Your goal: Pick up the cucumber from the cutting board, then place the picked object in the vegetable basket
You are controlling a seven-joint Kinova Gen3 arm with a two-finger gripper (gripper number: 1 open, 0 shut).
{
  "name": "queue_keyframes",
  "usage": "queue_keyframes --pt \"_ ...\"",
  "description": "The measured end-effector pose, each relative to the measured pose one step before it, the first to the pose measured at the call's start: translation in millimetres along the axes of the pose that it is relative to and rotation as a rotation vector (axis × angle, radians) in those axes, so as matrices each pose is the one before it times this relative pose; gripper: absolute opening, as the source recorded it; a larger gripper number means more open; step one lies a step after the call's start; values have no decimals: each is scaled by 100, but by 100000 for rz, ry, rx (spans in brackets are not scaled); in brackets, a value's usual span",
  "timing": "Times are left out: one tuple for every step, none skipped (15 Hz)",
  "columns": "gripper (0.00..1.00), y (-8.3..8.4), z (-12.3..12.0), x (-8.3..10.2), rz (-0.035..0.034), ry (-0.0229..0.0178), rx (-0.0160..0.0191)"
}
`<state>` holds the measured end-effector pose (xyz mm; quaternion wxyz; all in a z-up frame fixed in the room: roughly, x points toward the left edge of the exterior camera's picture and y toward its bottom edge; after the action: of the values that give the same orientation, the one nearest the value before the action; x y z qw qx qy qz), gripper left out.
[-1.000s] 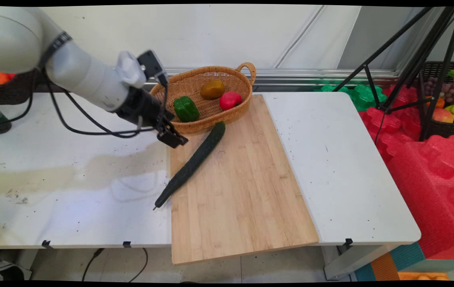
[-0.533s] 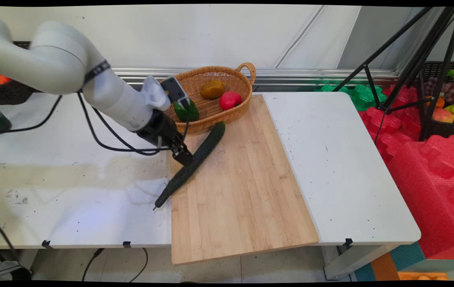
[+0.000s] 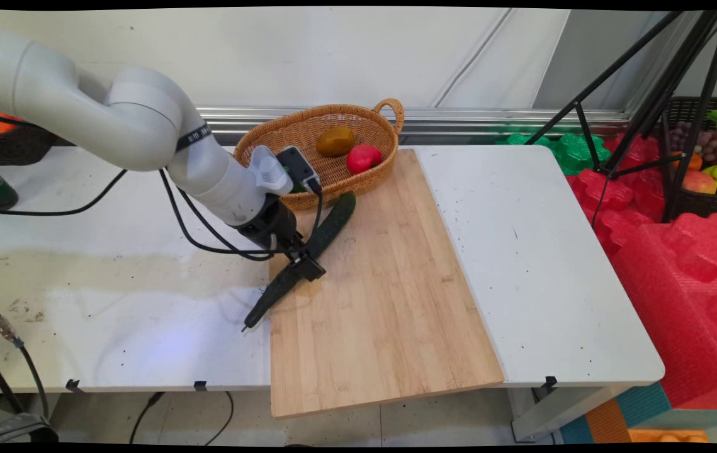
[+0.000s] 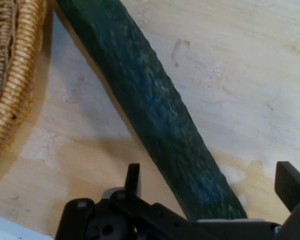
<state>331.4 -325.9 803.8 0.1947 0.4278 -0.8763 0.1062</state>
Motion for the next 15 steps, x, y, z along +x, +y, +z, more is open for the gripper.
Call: queue_keyframes --pt "100 50 232 40 -332 -207 -117" --pt "100 33 166 12 -290 -157 -68" --pt "0 45 216 -10 -560 -148 -27" --pt "0 51 145 -15 -475 -70 -1" --pt "0 68 109 -52 -502 13 102" --pt "0 123 26 -45 -542 280 108" --pt "0 86 -24 -43 -258 219 78" --pt "0 153 -144 -94 -94 433 125" --pt "0 174 -232 -101 949 230 213" --pt "0 150 -277 -97 1423 223 160" --pt "0 191 -520 -108 2642 438 244" --pt "0 102 -519 -21 2374 537 234" --pt "0 83 -740 37 2741 966 271" --pt "0 31 -933 156 2859 1376 490" --pt "0 -1 -1419 410 3852 2209 911"
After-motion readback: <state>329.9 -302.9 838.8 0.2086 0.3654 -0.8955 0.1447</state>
